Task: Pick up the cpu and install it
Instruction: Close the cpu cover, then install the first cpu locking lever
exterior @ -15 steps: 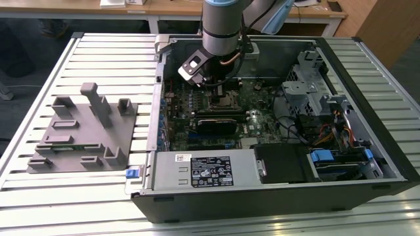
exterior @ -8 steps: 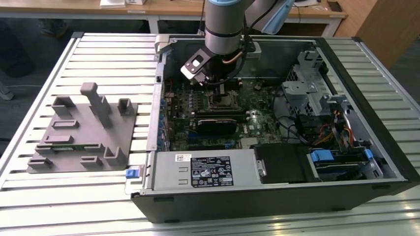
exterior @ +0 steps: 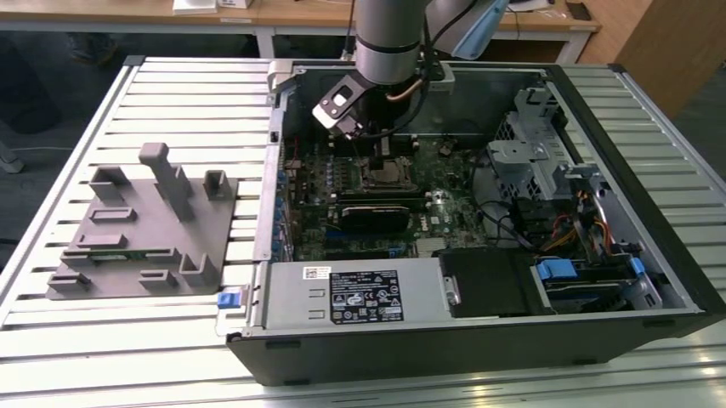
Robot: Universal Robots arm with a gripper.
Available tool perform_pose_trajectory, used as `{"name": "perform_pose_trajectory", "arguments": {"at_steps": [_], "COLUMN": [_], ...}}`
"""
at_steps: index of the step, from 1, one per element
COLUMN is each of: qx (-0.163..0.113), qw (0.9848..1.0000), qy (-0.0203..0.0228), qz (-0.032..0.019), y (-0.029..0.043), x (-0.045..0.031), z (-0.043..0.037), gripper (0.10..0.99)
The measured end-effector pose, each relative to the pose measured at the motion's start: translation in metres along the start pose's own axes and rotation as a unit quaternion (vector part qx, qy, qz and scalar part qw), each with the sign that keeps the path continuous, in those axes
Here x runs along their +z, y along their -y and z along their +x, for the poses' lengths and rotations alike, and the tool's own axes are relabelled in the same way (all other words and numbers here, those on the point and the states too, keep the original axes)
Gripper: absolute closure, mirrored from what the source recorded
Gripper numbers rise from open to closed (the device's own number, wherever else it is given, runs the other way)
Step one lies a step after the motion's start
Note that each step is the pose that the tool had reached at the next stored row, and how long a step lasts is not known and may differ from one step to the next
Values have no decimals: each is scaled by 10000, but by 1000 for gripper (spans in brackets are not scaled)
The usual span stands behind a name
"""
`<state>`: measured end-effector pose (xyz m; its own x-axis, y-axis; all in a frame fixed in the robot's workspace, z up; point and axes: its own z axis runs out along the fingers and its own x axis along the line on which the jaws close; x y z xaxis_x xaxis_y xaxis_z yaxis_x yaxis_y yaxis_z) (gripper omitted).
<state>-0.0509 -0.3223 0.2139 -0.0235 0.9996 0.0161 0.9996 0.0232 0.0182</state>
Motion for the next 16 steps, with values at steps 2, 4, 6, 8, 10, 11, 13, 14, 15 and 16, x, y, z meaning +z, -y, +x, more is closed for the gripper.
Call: {"name": "perform_pose_trajectory", "arguments": {"at_steps": [2, 4, 6, 8, 10, 11, 13, 14, 15, 16], "qx": [1, 1, 1, 1, 1, 1, 1, 1, 2, 2], "qw": [10000, 10000, 10000, 10000, 10000, 10000, 10000, 10000, 10000, 10000], "qy": [0, 1, 1, 1, 0, 1, 1, 1, 0, 1], "qz": [0, 1, 1, 0, 0, 0, 0, 0, 0, 0], "y": [-9, -23, -43, -86, -100, -106, -116, -117, -117, -118], "x": [1, 1, 2, 3, 3, 3, 4, 4, 4, 3], "z": [0, -1, -1, -2, -3, -3, -3, -3, -3, -3], "gripper": [980, 980, 980, 980, 980, 980, 980, 980, 980, 980]}}
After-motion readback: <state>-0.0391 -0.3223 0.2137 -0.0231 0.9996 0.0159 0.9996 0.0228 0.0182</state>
